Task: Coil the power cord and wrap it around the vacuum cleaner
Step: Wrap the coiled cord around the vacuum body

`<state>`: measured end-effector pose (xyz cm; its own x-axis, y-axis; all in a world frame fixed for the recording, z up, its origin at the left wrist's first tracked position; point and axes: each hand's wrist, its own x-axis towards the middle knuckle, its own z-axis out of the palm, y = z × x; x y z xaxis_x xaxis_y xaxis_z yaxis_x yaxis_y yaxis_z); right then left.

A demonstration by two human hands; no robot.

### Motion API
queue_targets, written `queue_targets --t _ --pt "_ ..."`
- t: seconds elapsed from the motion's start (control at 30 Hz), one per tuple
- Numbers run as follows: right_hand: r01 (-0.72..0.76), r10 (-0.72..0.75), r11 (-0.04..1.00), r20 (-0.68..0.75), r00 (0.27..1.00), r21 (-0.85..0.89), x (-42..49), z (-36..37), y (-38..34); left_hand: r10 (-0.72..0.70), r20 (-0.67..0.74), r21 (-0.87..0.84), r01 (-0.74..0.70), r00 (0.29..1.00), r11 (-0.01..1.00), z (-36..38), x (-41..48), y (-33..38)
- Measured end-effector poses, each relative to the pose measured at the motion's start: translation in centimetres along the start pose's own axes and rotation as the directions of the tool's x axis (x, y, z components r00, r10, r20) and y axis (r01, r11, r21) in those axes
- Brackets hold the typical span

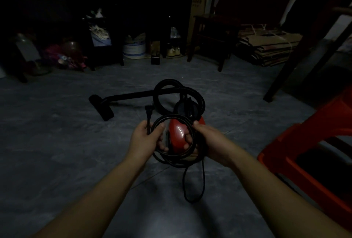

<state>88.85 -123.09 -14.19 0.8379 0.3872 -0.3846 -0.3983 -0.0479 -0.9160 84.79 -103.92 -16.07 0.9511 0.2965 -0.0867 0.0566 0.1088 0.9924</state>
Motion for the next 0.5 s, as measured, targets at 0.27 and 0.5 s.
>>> queue_targets --t 0.27,0.5 --pt "0.132 -0.147 0.982 -0.105 0.984 -0.139 0.8 -0.1 0.3 0.038 0.139 0.038 -0.043 0.990 0.998 -0.4 -0.6 0.1" --pt "0.204 -0.238 0.943 -0.106 0.965 -0.261 0.7 0.2 0.3 0.106 0.147 0.159 -0.130 0.983 0.979 -0.4 0.3 -0.7"
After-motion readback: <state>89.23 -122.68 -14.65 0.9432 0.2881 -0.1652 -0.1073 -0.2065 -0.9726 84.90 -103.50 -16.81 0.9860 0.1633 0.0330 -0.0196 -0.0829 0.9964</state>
